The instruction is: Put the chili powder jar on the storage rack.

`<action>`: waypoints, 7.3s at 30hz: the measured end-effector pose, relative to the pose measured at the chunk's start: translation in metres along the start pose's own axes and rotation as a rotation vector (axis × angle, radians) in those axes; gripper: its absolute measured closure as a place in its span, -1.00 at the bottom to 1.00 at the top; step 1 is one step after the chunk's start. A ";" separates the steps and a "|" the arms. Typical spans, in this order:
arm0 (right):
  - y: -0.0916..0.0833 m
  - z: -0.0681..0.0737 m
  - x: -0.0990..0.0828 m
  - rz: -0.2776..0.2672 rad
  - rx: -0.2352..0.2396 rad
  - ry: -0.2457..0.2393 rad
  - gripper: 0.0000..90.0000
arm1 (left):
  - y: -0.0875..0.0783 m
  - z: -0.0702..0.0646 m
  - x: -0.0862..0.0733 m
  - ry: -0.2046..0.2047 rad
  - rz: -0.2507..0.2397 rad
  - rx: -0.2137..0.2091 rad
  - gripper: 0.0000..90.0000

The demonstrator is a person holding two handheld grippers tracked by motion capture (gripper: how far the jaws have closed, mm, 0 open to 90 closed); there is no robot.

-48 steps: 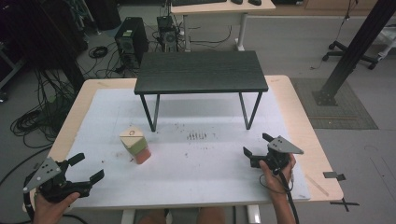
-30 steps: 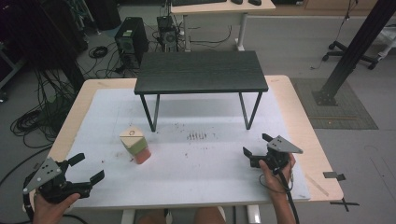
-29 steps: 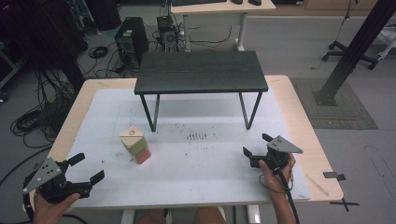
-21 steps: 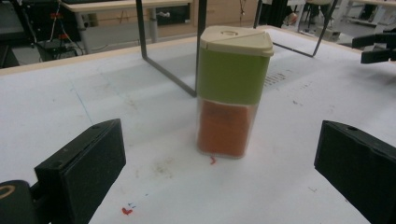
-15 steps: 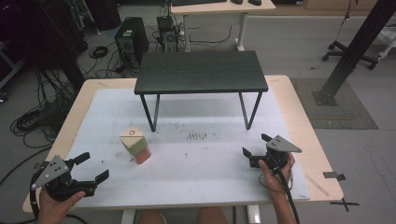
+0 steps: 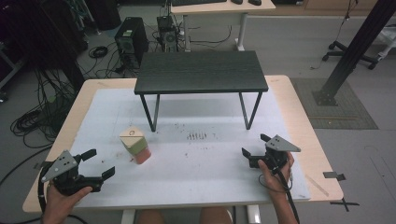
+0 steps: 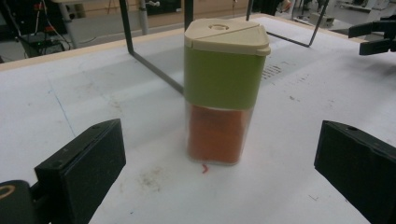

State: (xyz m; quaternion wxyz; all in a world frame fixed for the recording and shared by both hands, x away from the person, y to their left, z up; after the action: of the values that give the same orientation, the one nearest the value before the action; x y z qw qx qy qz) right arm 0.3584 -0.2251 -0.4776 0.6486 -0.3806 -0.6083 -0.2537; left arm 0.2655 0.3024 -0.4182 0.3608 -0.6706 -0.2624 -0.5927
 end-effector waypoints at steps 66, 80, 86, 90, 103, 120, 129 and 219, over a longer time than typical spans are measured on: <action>-0.006 -0.003 0.003 -0.035 -0.025 0.031 -0.90 | 0.070 -0.007 -0.008 -0.003 0.058 -0.055 -0.94; -0.006 -0.003 0.003 -0.036 -0.026 0.031 -0.90 | 0.081 -0.006 -0.009 0.020 0.086 -0.048 -0.94; -0.007 -0.004 0.003 -0.039 -0.025 0.033 -0.90 | 0.085 -0.006 -0.010 0.010 0.086 -0.049 -0.94; -0.006 -0.002 0.003 -0.035 -0.018 0.027 -0.90 | 0.089 -0.007 -0.008 0.012 0.085 -0.053 -0.94; -0.007 -0.003 0.003 -0.040 -0.023 0.028 -0.90 | 0.096 -0.007 -0.010 0.002 0.083 -0.052 -0.94; -0.007 -0.003 0.003 -0.040 -0.019 0.028 -0.90 | 0.102 -0.007 -0.011 -0.001 0.069 -0.029 -0.94; -0.007 -0.003 0.003 -0.041 -0.022 0.029 -0.90 | 0.105 -0.007 -0.010 0.002 0.072 -0.034 -0.94; -0.005 -0.002 0.002 -0.021 -0.014 0.018 -0.90 | 0.115 -0.009 -0.009 0.005 0.064 -0.036 -0.94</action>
State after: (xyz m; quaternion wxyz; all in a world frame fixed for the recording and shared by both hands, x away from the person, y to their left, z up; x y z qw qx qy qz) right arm 0.3556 -0.2291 -0.4744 0.6485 -0.3764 -0.6048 -0.2683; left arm 0.3482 0.2266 -0.4463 0.3679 -0.6837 -0.2292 -0.5871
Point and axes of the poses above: each handheld gripper's, and its own axes: y roughly forward along the jaws, x roughly out of its top, z roughly to its left, the point moved 5 cm from there along y, roughly forward along the jaws, and after that the axes turned 11 degrees about -z, right-handed, at the moved point
